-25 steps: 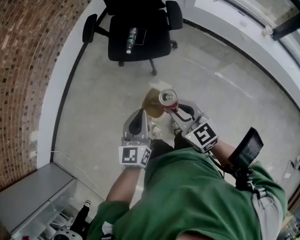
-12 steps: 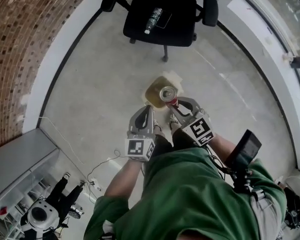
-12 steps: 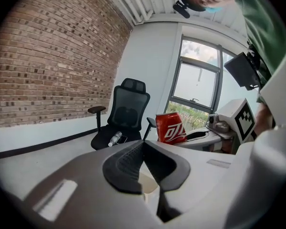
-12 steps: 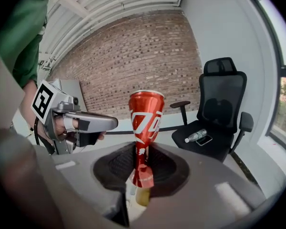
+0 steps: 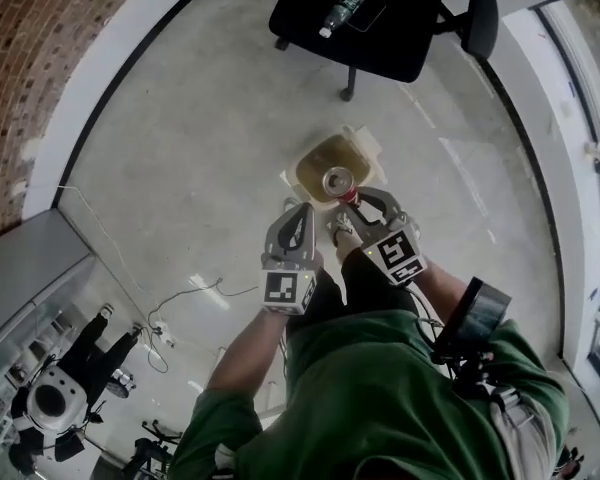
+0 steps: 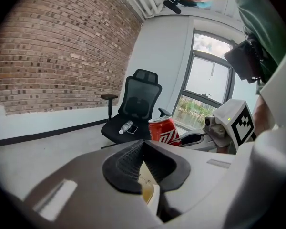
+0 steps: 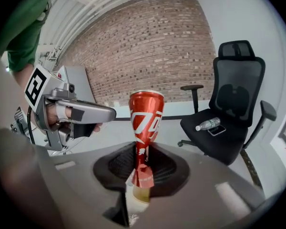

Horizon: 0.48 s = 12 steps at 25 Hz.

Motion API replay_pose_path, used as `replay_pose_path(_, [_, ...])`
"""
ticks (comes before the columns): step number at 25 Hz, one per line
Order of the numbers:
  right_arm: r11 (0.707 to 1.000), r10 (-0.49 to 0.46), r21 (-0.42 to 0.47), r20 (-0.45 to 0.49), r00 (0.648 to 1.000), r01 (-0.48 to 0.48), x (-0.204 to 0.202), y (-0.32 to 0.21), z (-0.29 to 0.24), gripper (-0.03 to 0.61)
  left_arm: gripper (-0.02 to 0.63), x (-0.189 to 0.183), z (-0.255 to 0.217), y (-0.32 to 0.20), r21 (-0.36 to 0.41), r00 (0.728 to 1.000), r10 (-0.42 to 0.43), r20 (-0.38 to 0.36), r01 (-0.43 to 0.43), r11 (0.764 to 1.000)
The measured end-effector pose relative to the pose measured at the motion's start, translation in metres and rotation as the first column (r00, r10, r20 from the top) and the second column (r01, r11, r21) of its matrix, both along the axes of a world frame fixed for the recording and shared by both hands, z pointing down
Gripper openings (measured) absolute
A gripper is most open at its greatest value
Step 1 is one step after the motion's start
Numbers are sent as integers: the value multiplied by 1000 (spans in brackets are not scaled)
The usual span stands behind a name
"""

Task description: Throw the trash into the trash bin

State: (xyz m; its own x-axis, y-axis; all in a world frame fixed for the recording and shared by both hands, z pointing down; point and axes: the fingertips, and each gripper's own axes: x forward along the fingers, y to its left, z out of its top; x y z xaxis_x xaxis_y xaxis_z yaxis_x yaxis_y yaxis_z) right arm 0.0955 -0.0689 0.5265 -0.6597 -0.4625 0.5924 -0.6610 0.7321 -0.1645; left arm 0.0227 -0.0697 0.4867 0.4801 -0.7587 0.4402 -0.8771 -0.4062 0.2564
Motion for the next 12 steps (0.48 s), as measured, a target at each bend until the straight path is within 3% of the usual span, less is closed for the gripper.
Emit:
replay_pose_path(5, [998,-31,-57,-34,999,29,-6,5,59,69,8,-10,47,9,-56,999,-46,12,47,997])
replay_pose_path(12, [989,-14,-147,-89,996,1,-10,8,145,69,8,-30,105,15,-94,995,-90,43,94,991])
